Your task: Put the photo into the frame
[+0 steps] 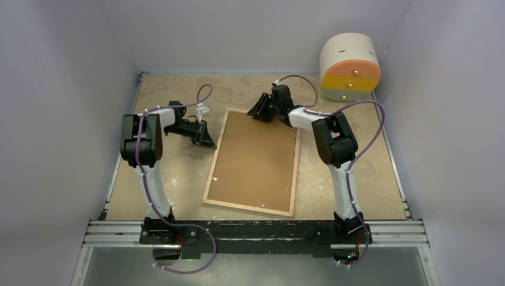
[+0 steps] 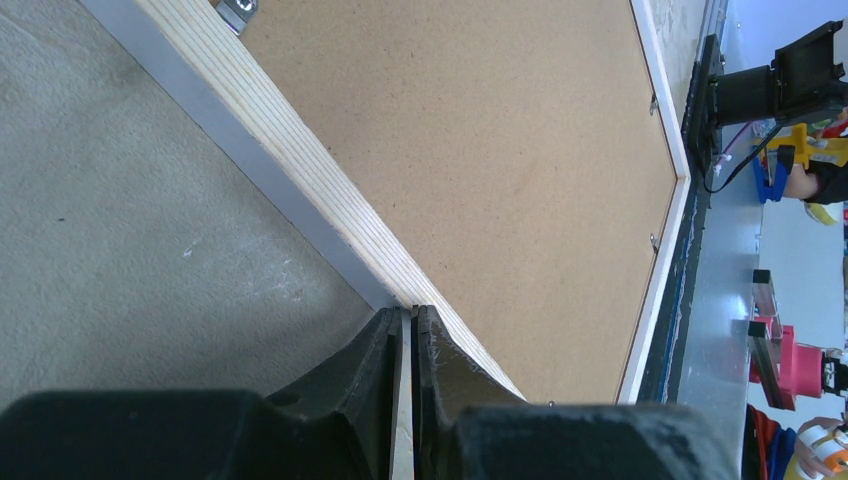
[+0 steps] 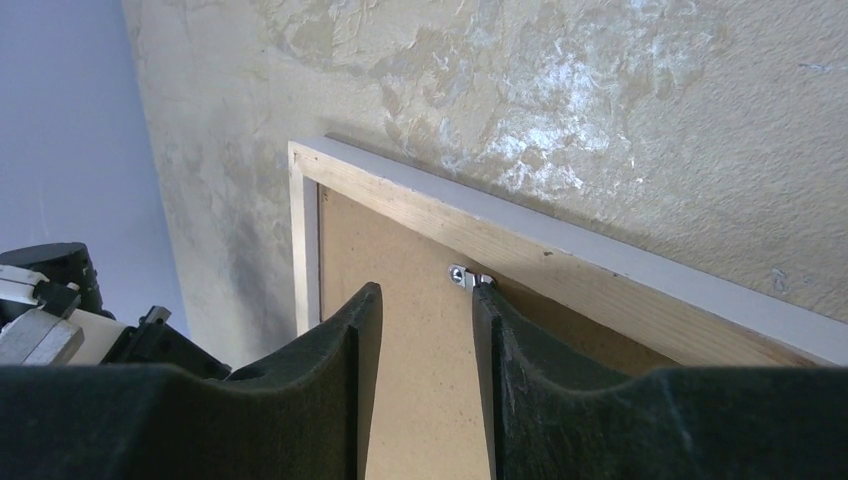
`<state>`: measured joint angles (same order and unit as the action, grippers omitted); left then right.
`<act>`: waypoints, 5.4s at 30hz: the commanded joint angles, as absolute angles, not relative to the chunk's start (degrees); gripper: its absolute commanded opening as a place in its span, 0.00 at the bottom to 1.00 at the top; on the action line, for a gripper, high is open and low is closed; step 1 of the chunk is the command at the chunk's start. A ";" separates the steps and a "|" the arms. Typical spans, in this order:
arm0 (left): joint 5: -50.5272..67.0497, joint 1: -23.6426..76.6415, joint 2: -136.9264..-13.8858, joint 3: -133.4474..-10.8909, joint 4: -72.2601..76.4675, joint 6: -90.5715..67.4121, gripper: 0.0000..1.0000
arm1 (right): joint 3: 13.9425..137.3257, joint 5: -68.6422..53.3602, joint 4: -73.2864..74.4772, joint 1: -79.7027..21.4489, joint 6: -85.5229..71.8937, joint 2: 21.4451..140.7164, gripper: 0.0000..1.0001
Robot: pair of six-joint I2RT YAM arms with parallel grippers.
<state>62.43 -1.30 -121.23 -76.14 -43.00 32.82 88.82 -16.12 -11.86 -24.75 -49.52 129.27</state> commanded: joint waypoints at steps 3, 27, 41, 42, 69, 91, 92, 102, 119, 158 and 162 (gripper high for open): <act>59.50 -0.44 -120.55 -75.68 -43.77 36.16 0.10 | 89.17 -14.76 -13.36 -24.87 -51.13 131.13 0.40; 60.00 -0.44 -120.95 -75.06 -44.47 38.12 0.08 | 81.48 -9.88 -14.52 -25.06 -55.73 126.35 0.46; 59.94 -0.44 -120.94 -74.62 -43.95 38.06 0.08 | 83.02 -11.81 -15.24 -25.57 -56.12 129.14 0.41; 60.01 -0.44 -121.00 -74.62 -43.87 38.10 0.08 | 83.38 -11.98 -15.29 -25.58 -56.35 129.46 0.40; 59.42 -3.08 -117.33 -74.72 -49.65 43.08 0.09 | 76.23 -11.51 -8.10 -24.24 -50.39 115.57 0.60; 47.90 2.75 -107.35 -58.42 -35.16 36.73 0.14 | 42.15 0.67 0.79 -21.93 -45.04 86.47 0.99; 47.86 3.33 -107.31 -58.37 -35.01 36.41 0.13 | 42.04 -1.30 -1.71 -21.82 -45.44 87.60 0.98; 47.72 9.96 -109.95 -59.71 -30.93 31.42 0.11 | 56.61 -11.41 -3.40 -20.65 -44.87 101.81 0.95; 34.50 -0.65 -93.23 -65.36 -40.09 32.71 0.76 | 75.15 17.61 16.99 -39.47 -35.21 98.69 0.89; 17.89 -7.56 -73.41 -53.35 -30.14 24.60 0.91 | 111.12 32.36 37.67 -66.27 -37.29 133.29 0.50; 18.20 -7.56 -74.27 -53.27 -30.28 24.15 0.91 | 112.13 32.43 37.56 -66.27 -37.02 134.06 0.43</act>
